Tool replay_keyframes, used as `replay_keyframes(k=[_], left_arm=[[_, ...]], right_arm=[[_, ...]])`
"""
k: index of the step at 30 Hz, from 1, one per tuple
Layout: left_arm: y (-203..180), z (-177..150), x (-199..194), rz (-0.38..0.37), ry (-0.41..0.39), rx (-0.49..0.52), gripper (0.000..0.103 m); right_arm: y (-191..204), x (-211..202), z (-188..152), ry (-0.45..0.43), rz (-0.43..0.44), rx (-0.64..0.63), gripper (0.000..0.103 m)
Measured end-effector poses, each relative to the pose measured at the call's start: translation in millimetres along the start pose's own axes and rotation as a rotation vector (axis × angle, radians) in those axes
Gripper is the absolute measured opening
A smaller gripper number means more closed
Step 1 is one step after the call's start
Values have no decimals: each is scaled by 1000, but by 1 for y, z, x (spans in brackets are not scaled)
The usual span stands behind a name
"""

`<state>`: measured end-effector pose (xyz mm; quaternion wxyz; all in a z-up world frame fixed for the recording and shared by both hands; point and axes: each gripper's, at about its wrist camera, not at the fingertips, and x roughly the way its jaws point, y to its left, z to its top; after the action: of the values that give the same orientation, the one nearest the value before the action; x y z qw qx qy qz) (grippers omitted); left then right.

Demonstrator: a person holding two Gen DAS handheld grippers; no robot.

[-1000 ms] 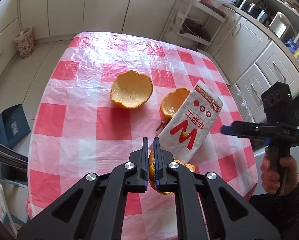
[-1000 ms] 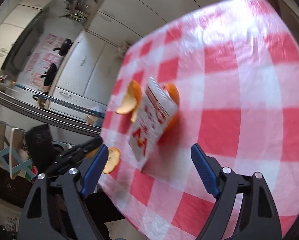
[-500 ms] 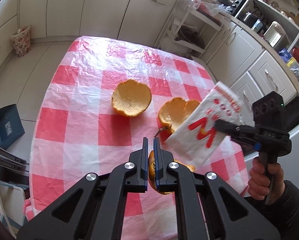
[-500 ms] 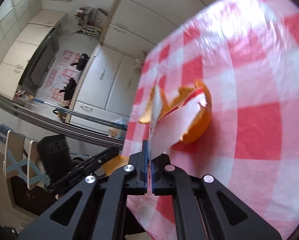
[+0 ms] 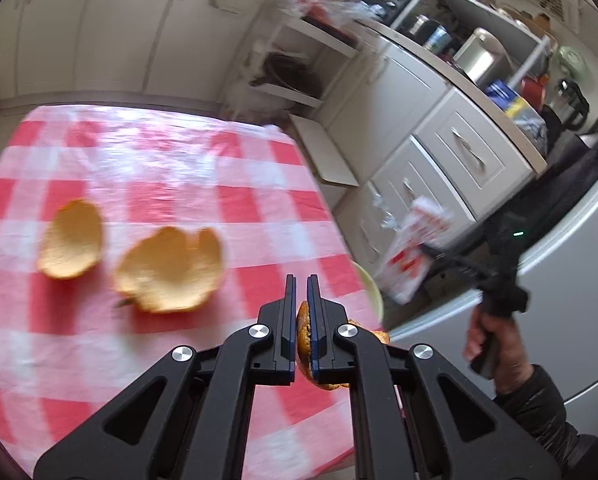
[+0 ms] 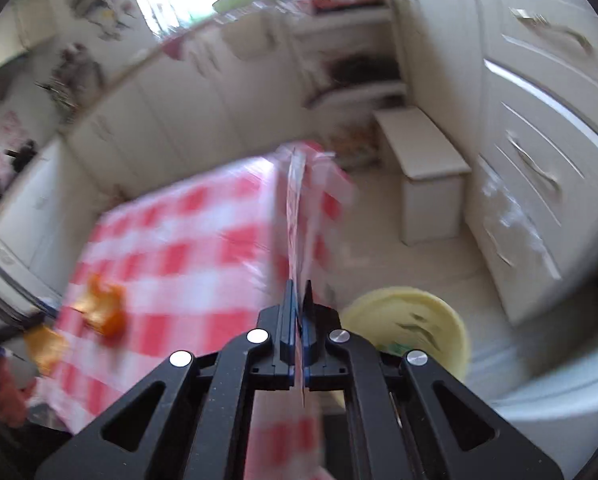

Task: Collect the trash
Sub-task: 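Carry the carton and peel to the yellow basin and open both tools over it, then move both open tools back over the table, then close the left tool on one orange peel while the right tool grasps another peel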

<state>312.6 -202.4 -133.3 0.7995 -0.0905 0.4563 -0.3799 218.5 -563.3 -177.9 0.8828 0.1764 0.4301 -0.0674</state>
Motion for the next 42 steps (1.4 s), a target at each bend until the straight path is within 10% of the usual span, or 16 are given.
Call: replay_keyframes(k=[4,6,15,23,34,42], left_arm=[[-50,-1,53,-23,54,18,5],[-72,-1,82,-25,78,8,5],[-151,-1,213,110,228,72,5],[-175,-10,296,243,352,71,19],[-153,-9,163,316,122,167,51],[20,-3,-4,564,-62,-162,65]], right_arm=[[-46,64,-24,221,-19,100,10],[-63,78,-29,275,-13,184,51],[-94,-19,16,-81,151,389,70],[-96,-40,35,-148,212,413,73],[-68,-41,42,-143,267,395,73],[49,0,32,22,414,204,74]])
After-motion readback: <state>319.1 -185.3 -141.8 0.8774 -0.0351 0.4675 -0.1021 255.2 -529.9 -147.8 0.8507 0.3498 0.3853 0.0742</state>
